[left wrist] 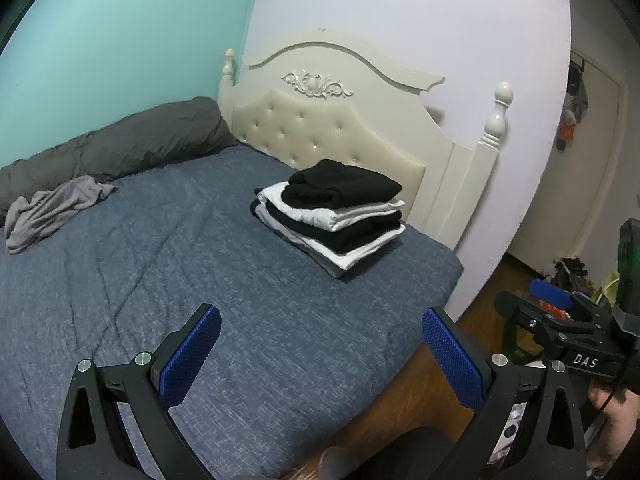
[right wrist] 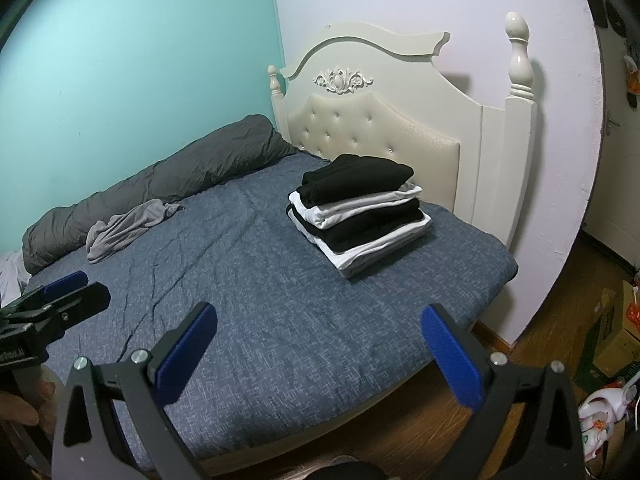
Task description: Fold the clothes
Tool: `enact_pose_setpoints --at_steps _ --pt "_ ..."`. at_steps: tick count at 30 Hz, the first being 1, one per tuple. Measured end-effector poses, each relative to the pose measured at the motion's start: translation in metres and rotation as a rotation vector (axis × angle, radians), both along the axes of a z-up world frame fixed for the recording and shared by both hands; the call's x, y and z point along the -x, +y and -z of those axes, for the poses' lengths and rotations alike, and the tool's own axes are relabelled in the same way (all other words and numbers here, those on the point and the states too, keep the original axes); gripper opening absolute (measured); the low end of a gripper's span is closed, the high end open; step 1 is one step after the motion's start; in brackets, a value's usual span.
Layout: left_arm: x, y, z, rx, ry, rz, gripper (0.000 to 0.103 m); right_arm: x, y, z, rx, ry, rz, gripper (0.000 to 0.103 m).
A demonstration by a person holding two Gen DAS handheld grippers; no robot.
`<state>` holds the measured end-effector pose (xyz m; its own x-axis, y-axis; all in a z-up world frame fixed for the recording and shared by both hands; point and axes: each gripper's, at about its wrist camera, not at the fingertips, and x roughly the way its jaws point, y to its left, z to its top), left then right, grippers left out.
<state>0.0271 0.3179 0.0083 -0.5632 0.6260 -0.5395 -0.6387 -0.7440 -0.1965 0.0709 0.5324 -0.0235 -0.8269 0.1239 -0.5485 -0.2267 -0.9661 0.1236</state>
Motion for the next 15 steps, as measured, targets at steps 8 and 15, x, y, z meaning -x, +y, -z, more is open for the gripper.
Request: enact_pose_setpoints --at_steps 8,15 --pt "-0.0001 -0.0002 -0.0016 -0.012 -0.002 0.013 0.103 -0.0007 -0.0006 0.0005 0.001 -0.001 -0.002 0.103" --pt "-0.0019 -0.0023 -0.0021 -0.013 0.009 0.008 0.103 -0.0010 -0.0003 0.0012 -0.003 0.001 -0.002 0.103"
